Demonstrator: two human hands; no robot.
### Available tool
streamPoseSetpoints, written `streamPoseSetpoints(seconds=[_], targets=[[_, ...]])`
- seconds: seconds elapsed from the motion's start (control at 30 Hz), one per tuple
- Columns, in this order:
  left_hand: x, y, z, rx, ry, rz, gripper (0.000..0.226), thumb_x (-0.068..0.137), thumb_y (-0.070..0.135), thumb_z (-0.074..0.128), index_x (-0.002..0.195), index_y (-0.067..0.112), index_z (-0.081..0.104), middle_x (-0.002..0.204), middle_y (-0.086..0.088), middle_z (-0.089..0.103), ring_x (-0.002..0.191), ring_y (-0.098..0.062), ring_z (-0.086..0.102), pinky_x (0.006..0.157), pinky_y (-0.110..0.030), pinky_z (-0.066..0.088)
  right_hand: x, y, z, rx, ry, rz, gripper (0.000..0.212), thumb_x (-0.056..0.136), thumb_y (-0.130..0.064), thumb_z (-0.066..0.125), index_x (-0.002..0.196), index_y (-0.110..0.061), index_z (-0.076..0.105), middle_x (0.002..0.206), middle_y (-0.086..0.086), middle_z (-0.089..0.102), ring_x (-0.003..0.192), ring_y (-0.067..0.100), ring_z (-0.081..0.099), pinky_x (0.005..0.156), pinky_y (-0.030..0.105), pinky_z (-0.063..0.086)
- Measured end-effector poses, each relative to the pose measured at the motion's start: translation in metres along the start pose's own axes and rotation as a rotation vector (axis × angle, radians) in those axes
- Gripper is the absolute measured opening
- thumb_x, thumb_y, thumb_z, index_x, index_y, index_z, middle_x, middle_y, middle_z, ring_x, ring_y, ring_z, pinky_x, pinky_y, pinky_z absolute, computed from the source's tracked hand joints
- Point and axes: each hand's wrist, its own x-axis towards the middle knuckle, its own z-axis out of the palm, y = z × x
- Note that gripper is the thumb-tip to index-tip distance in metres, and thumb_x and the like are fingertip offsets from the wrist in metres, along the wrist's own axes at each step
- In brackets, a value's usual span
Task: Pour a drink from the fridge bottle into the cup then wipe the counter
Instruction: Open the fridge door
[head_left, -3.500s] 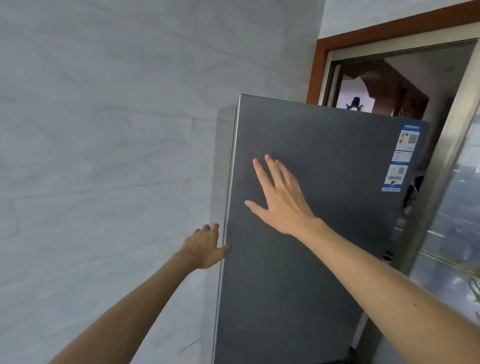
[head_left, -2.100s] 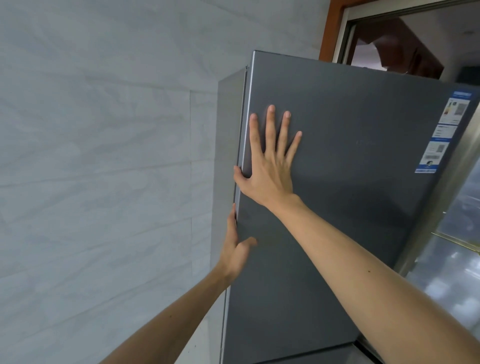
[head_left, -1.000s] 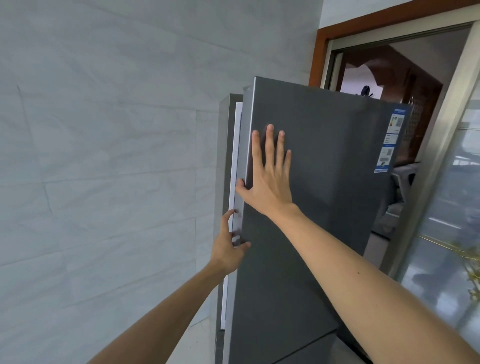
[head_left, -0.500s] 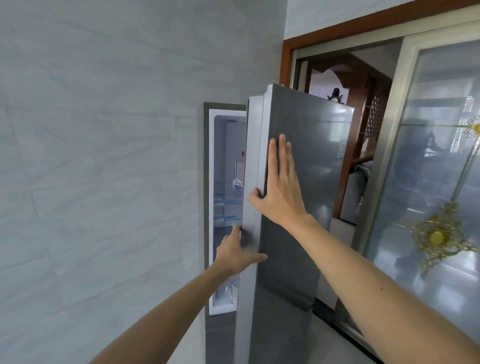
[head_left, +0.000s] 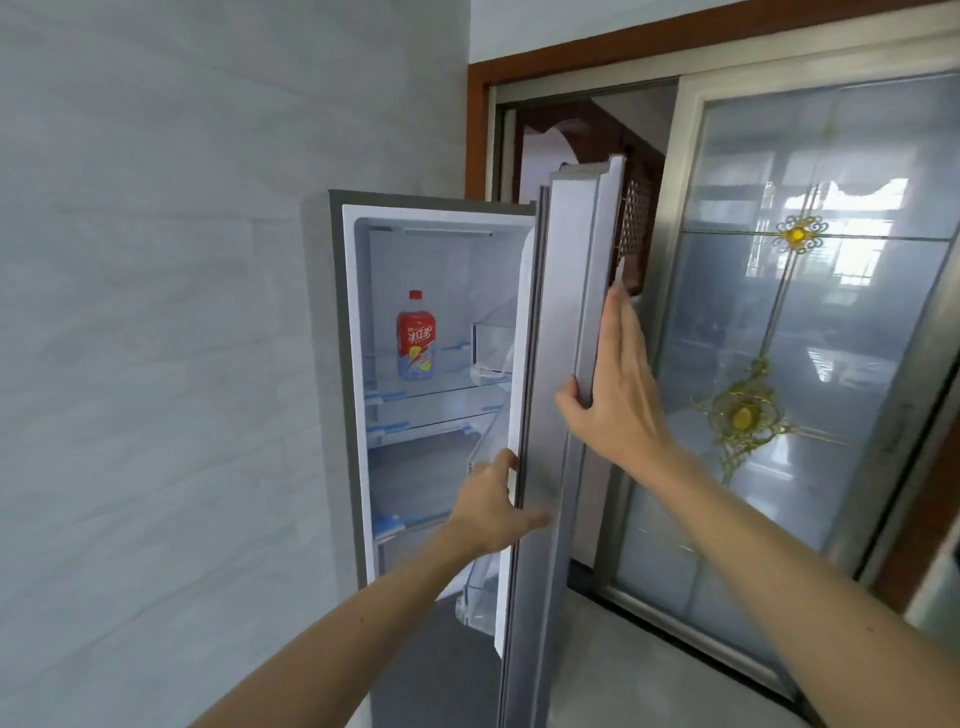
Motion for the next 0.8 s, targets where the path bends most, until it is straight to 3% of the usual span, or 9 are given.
streamPoseSetpoints(seconds=[0.1,0.2,0.4,0.5,0.6,0.67,0.8], targets=[[-0.001,0.007,0.010,-0.005,-0.040,0.077,0.067,0.078,0.040,0.082,0.130,0.017,0.047,0.124,-0.005,0.046,0.112,-0.023,0.053,0.097,-0.036,0.050,-0.011,0.008,-0.016,-0.155,0.069,0.022,0.096,0.082,-0.026,0.066,0.155,0.000,0.011,0.160,0.025,0.016,0.144,0.037,0.023,0.116,0.039,0.022],[0.001,0.017,0.026,-0.043,-0.120,0.151,0.062,0.077,0.040,0.081,0.121,0.015,0.045,0.119,-0.004,0.054,0.106,-0.022,0.057,0.094,-0.042,0.052,-0.021,0.012,-0.032,-0.335,0.083,0.003,0.091,0.077,-0.019,0.069,0.154,-0.004,0.023,0.154,0.031,0.025,0.136,0.045,0.032,0.109,0.055,0.034],[0.006,0.047,0.056,-0.126,-0.211,0.217,0.053,0.077,0.035,0.077,0.112,0.015,0.044,0.113,-0.007,0.055,0.101,-0.023,0.058,0.089,-0.042,0.054,-0.037,0.026,-0.062,-0.612,-0.098,0.001,0.094,0.072,-0.016,0.072,0.155,-0.011,0.028,0.159,0.027,0.021,0.146,0.044,0.020,0.112,0.064,0.028],[0.007,0.059,0.072,-0.126,-0.263,0.249,0.056,0.086,0.030,0.071,0.132,0.013,0.044,0.124,-0.007,0.044,0.115,-0.024,0.052,0.096,-0.027,0.043,-0.044,0.038,-0.074,-0.649,-0.161,0.070,0.098,0.073,-0.019,0.074,0.157,-0.013,0.023,0.163,0.022,0.016,0.151,0.041,0.013,0.115,0.063,0.023],[0.006,0.070,0.087,-0.108,-0.164,0.301,0.068,0.088,0.030,0.068,0.145,0.011,0.036,0.135,-0.011,0.037,0.129,-0.027,0.042,0.105,-0.029,0.035,-0.049,0.055,-0.090,-0.710,-0.209,0.120,0.099,0.077,-0.022,0.072,0.158,-0.015,0.017,0.165,0.019,0.008,0.153,0.036,0.006,0.118,0.059,0.015],[0.009,0.078,0.096,-0.126,-0.115,0.330,0.082,0.087,0.032,0.069,0.152,0.008,0.026,0.144,-0.013,0.036,0.136,-0.030,0.039,0.112,-0.036,0.035,-0.051,0.069,-0.100,-0.732,-0.246,0.151,0.099,0.080,-0.025,0.072,0.159,-0.017,0.013,0.166,0.017,0.003,0.153,0.035,0.004,0.118,0.059,0.012],[0.023,0.100,0.110,-0.138,-0.315,0.404,0.102,0.092,0.041,0.066,0.159,0.013,-0.006,0.166,-0.009,0.013,0.152,-0.030,0.019,0.122,-0.041,0.023,-0.054,0.099,-0.115,-0.729,-0.327,0.205,0.095,0.090,-0.036,0.062,0.160,-0.024,0.000,0.165,0.015,-0.013,0.153,0.032,-0.007,0.121,0.060,0.008]])
